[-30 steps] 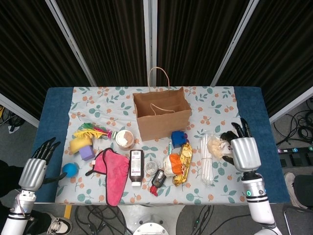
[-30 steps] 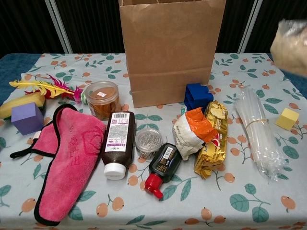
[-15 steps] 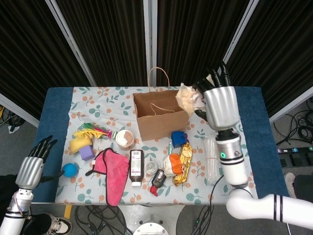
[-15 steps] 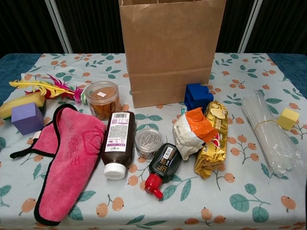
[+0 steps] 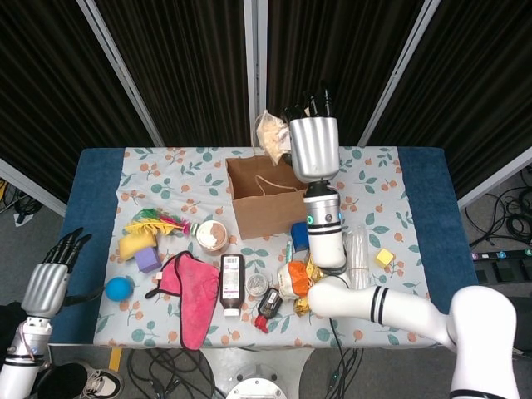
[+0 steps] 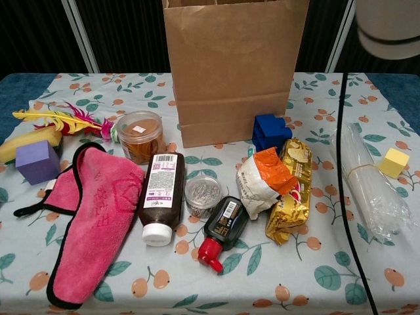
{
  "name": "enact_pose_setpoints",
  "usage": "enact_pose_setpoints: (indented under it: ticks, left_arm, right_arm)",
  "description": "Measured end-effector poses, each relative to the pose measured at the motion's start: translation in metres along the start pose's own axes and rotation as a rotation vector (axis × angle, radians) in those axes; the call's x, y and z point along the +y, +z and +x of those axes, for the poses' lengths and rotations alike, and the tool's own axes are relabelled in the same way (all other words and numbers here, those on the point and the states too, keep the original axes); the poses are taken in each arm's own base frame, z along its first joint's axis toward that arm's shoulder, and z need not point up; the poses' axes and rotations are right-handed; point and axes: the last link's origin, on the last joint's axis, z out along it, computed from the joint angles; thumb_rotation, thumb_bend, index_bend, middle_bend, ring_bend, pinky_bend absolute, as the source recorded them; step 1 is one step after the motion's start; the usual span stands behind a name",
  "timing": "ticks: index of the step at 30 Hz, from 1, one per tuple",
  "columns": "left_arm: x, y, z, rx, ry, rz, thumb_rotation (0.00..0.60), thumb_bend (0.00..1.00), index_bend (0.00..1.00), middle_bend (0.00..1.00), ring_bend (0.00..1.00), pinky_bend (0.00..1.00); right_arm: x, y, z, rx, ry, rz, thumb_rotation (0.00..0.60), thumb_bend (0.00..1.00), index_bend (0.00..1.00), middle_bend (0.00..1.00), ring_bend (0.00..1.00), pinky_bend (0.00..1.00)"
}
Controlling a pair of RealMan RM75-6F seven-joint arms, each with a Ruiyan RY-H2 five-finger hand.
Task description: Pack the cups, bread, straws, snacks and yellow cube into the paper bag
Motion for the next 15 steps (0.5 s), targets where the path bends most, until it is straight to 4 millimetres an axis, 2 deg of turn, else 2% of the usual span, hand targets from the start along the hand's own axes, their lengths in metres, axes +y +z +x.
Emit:
enact_pose_setpoints:
  ticks: [5, 7, 12, 15]
  left_arm:
    - [-0.002, 0.004, 0.0, 0.003, -0.007, -0.001, 0.555, 0.15, 0.15, 0.14, 0.09, 0.19]
    - [-0.001, 0.004, 0.0, 0.004, -0.01, -0.006, 0.554, 0.15, 0.15, 0.14, 0.09, 0.19]
    - [0.0, 0.003, -0.001, 0.004, -0.019, -0.01, 0.555, 0.15, 0.15, 0.14, 0.09, 0.19]
    - [0.001, 0.002, -0.001, 0.006, -0.022, -0.013, 0.556, 0.15, 0.15, 0.14, 0.09, 0.19]
  right_arm:
    - [-0.007, -0.008, -0.03, -0.052, 0.012, -0.006, 0.6, 0.2, 0.53, 0.53, 0.2, 0.08]
    - [-0.008, -0.01, -0.034, -0.064, 0.014, -0.001, 0.6, 0.18, 0.5, 0.51, 0.2, 0.08]
    - [-0.01, -0.015, -0.034, -0.092, 0.028, 0.019, 0.6, 0.02, 0.32, 0.39, 0.12, 0.07]
    - [-0.01, -0.018, -0.031, -0.114, 0.031, 0.029, 0.6, 0.0, 0.22, 0.28, 0.05, 0.03]
